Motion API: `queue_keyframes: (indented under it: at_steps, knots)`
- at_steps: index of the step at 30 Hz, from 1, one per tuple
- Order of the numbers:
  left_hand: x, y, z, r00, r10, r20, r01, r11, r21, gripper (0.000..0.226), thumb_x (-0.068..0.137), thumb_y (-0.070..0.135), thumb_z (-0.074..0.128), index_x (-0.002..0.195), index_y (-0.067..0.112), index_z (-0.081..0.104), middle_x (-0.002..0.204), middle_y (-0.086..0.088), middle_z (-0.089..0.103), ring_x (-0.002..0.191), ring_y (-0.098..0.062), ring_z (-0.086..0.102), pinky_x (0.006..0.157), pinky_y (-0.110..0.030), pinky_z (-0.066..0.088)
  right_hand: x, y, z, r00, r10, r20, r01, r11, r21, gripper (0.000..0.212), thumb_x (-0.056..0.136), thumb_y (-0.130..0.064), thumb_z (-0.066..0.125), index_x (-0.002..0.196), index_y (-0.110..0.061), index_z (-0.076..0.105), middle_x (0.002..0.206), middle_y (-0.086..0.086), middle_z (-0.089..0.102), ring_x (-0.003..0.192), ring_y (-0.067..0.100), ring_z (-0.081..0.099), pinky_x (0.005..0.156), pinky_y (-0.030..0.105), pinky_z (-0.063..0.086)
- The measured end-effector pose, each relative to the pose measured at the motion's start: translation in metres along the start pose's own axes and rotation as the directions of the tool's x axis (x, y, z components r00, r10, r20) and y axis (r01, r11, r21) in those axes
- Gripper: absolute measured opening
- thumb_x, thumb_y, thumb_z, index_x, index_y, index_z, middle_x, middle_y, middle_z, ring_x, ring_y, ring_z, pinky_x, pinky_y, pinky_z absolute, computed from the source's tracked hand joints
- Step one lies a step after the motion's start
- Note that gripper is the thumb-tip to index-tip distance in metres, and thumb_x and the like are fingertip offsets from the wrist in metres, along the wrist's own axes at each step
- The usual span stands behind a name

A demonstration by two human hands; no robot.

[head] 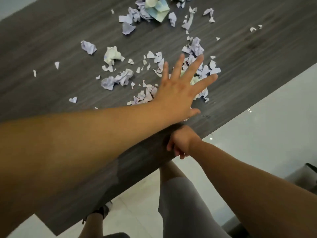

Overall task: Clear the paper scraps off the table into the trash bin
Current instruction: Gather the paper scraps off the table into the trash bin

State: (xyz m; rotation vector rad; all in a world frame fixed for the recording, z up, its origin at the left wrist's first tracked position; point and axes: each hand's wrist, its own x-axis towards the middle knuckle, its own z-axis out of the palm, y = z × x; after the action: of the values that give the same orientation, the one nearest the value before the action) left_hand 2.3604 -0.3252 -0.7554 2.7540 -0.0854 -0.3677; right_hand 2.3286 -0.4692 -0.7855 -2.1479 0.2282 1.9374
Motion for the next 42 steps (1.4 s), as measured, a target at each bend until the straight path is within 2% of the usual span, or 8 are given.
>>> queue_keyframes:
  at_steps: [3, 10, 22, 26, 30, 35, 39, 42]
  knots:
    - [0.029, 0.002, 0.014, 0.996, -0.052, 0.070, 0.048, 0.998, 0.046, 0.108, 0.080, 0.077, 0.074, 0.167, 0.050, 0.015, 0.180, -0.006, -0.009, 0.163, -0.049, -0.002, 0.124, -0.078, 0.011, 0.000, 0.001, 0.000, 1.000, -0.009, -0.007, 0.009, 0.999, 0.032, 0.049, 0.090, -0.010, 0.056, 0.045, -0.015, 0.073, 0.048, 0.009, 0.066, 0.033, 0.017, 0.058, 0.041, 0.017, 0.046]
    - [0.025, -0.019, 0.032, 0.997, 0.012, -0.074, -0.002, 0.991, 0.135, 0.047, 0.098, 0.057, 0.062, 0.140, 0.036, 0.061, 0.148, -0.007, 0.051, 0.129, -0.034, 0.050, 0.103, -0.047, 0.043, 0.001, -0.001, 0.001, 1.000, -0.014, -0.005, 0.015, 0.998, 0.054, 0.049, 0.090, -0.011, 0.056, 0.044, -0.017, 0.074, 0.050, 0.008, 0.069, 0.033, 0.014, 0.060, 0.051, 0.022, 0.051]
    - [0.047, -0.037, -0.016, 0.987, -0.126, -0.100, 0.110, 0.983, -0.149, 0.030, 0.099, 0.024, 0.060, 0.128, 0.019, 0.063, 0.122, -0.009, 0.053, 0.089, -0.026, 0.054, 0.078, -0.046, 0.056, -0.003, -0.001, 0.001, 0.999, -0.009, -0.036, 0.011, 0.997, 0.070, 0.042, 0.085, -0.012, 0.059, 0.047, -0.018, 0.076, 0.052, 0.008, 0.071, 0.035, 0.014, 0.062, 0.055, 0.024, 0.054]
    - [0.064, -0.048, -0.035, 0.956, -0.093, -0.279, 0.041, 0.982, -0.185, 0.057, 0.102, 0.022, 0.055, 0.158, 0.035, 0.051, 0.126, -0.008, 0.055, 0.104, -0.024, 0.057, 0.094, -0.043, 0.051, 0.000, -0.002, 0.001, 1.000, -0.004, -0.023, 0.005, 0.999, 0.046, 0.036, 0.081, -0.012, 0.063, 0.049, -0.018, 0.077, 0.053, 0.007, 0.072, 0.037, 0.014, 0.064, 0.058, 0.025, 0.055]
    - [0.098, -0.032, -0.039, 0.934, -0.156, -0.322, 0.119, 0.984, -0.131, 0.050, 0.100, 0.026, 0.054, 0.147, 0.039, 0.063, 0.136, -0.005, 0.057, 0.123, -0.028, 0.053, 0.102, -0.043, 0.042, 0.000, -0.004, -0.001, 1.000, 0.011, -0.012, -0.011, 0.999, 0.036, 0.038, 0.081, -0.012, 0.065, 0.045, -0.020, 0.076, 0.051, 0.006, 0.071, 0.038, 0.013, 0.066, 0.058, 0.025, 0.056]
    - [0.118, -0.010, -0.008, 0.990, -0.135, -0.047, 0.131, 0.987, -0.089, 0.053, 0.097, 0.047, 0.056, 0.148, 0.034, 0.057, 0.171, -0.002, 0.029, 0.161, -0.036, 0.020, 0.130, -0.060, 0.018, 0.001, -0.004, -0.003, 0.999, 0.045, -0.002, -0.045, 0.997, 0.059, 0.033, 0.075, -0.014, 0.072, 0.043, -0.021, 0.074, 0.052, 0.004, 0.072, 0.041, 0.014, 0.069, 0.058, 0.026, 0.057]
    - [0.112, -0.013, 0.010, 0.996, -0.091, -0.023, 0.092, 0.995, 0.047, 0.085, 0.079, 0.082, 0.067, 0.147, 0.033, 0.053, 0.169, -0.001, 0.032, 0.155, -0.037, 0.030, 0.125, -0.060, 0.026, 0.002, -0.002, -0.003, 0.998, 0.068, 0.006, -0.068, 0.993, 0.098, 0.021, 0.067, -0.013, 0.076, 0.048, -0.022, 0.077, 0.054, 0.003, 0.073, 0.047, 0.018, 0.072, 0.058, 0.030, 0.060]
    - [0.111, -0.023, 0.013, 0.994, -0.049, -0.100, 0.057, 0.995, 0.078, 0.065, 0.090, 0.070, 0.067, 0.141, 0.030, 0.059, 0.154, 0.001, 0.047, 0.135, -0.030, 0.046, 0.108, -0.048, 0.042, 0.002, -0.003, -0.002, 0.997, 0.077, 0.013, -0.077, 0.991, 0.105, 0.015, 0.065, -0.014, 0.076, 0.053, -0.023, 0.079, 0.054, 0.003, 0.074, 0.048, 0.019, 0.073, 0.062, 0.032, 0.065]
